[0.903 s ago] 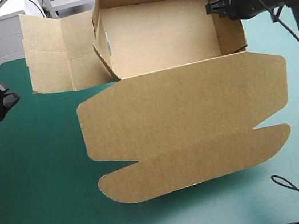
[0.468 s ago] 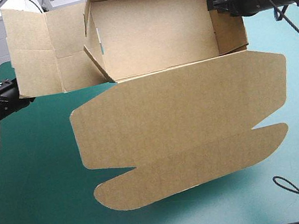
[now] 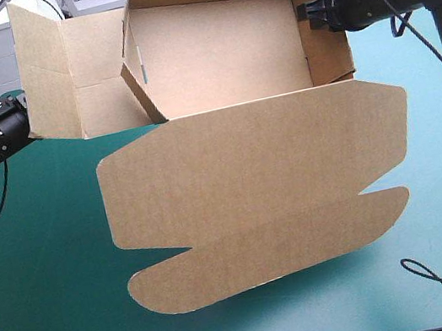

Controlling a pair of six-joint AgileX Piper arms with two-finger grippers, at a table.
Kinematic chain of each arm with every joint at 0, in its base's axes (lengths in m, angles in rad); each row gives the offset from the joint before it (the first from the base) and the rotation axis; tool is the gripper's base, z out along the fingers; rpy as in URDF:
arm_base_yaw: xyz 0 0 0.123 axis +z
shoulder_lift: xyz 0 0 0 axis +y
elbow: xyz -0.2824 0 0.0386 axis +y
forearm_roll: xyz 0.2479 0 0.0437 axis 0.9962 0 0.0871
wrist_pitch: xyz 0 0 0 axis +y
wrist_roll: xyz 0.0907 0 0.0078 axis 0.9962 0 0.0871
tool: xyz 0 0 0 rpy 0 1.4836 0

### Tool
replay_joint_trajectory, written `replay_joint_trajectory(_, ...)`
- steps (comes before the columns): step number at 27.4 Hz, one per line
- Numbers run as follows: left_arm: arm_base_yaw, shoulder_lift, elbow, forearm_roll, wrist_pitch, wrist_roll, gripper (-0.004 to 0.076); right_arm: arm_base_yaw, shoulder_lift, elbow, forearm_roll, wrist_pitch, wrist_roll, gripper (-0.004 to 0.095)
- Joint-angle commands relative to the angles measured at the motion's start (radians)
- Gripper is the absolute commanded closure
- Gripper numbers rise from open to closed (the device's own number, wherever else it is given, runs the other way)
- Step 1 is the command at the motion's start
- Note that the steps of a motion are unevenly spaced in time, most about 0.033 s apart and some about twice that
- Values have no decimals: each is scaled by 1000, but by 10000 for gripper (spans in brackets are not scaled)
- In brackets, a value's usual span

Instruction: Fold the box

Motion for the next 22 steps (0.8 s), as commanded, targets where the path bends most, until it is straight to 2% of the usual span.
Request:
replay_joint_trajectory(1, -7, -55, -42, -88, 86, 6, 731, -6, -32, -11, 73, -5, 4, 927)
replay_joint_trajectory(10, -7, -99, -42, -48, 86, -7, 731, 18, -6, -6, 88, -23, -11, 925)
replay_joint_trajectory(17, -16, -131, -44, 3, 86, -14, 731, 96, 20, -6, 0, -47, -10, 925)
replay_joint_trajectory(22, -16, -190, -44, 115, 86, -41, 731, 135, 40, -6, -3, -94, -10, 925)
